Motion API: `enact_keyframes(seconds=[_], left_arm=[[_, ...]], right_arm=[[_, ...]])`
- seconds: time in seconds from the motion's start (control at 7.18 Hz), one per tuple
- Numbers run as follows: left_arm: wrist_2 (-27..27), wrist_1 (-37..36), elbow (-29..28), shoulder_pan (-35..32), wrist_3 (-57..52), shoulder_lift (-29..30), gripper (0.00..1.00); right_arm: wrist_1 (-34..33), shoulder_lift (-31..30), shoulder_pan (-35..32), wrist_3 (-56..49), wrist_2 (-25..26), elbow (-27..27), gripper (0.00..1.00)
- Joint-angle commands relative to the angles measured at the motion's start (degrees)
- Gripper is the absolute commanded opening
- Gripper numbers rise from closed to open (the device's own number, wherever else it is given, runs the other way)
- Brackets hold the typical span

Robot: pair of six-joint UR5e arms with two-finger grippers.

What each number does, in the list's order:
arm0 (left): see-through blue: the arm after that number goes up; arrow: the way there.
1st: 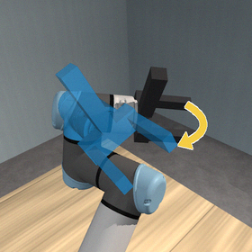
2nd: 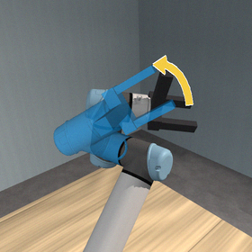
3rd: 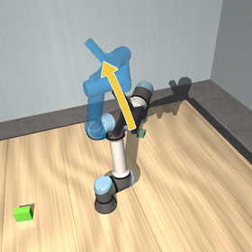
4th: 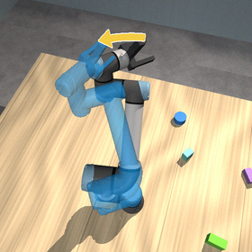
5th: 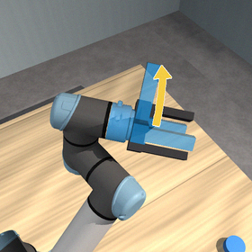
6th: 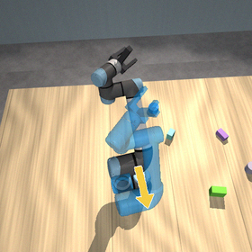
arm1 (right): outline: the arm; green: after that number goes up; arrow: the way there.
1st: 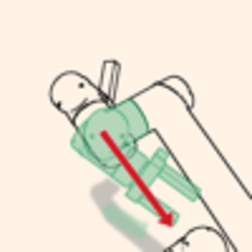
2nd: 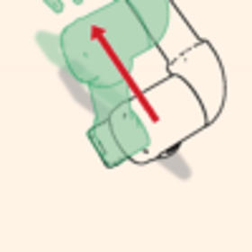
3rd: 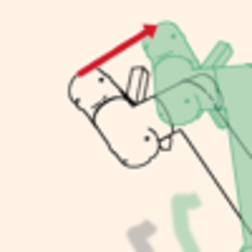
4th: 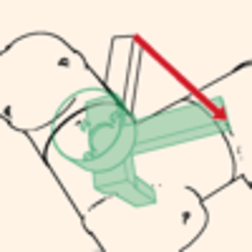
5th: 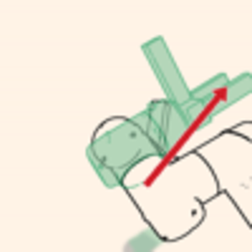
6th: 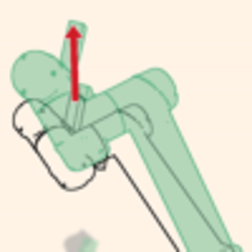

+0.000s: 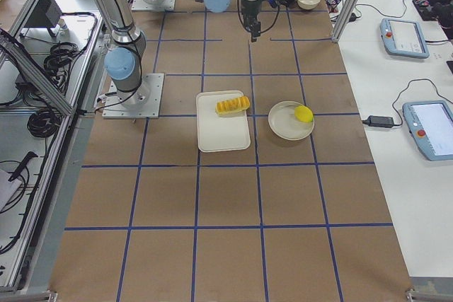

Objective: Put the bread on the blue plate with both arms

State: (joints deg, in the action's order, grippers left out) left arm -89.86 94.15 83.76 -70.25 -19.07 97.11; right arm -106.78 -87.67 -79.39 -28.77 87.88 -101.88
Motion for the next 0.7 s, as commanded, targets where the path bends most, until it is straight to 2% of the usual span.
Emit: enact_keyframes(seconds=[0.0,0.28,0.42,0.56], left_arm=[[0.4,-3.3,-0.4,9.5,-14.3,5.2,1.0],[1.0,-9.0,-0.7,13.2,-19.9,12.2,1.0],[1.5,-13.4,-0.8,13.5,-21.7,16.2,1.0],[3.1,-16.6,-1.3,13.6,-22.1,19.5,1.0]], right_arm=[[-13.2,0.6,12.6,-13.4,-2.4,-10.8,1.0],[-28.2,4.6,14.7,-14.3,-2.0,-19.4,1.0],[-31.5,6.2,15.0,-14.0,-1.7,-21.6,1.0],[-31.6,5.7,15.1,-13.4,-1.9,-23.3,1.0]])
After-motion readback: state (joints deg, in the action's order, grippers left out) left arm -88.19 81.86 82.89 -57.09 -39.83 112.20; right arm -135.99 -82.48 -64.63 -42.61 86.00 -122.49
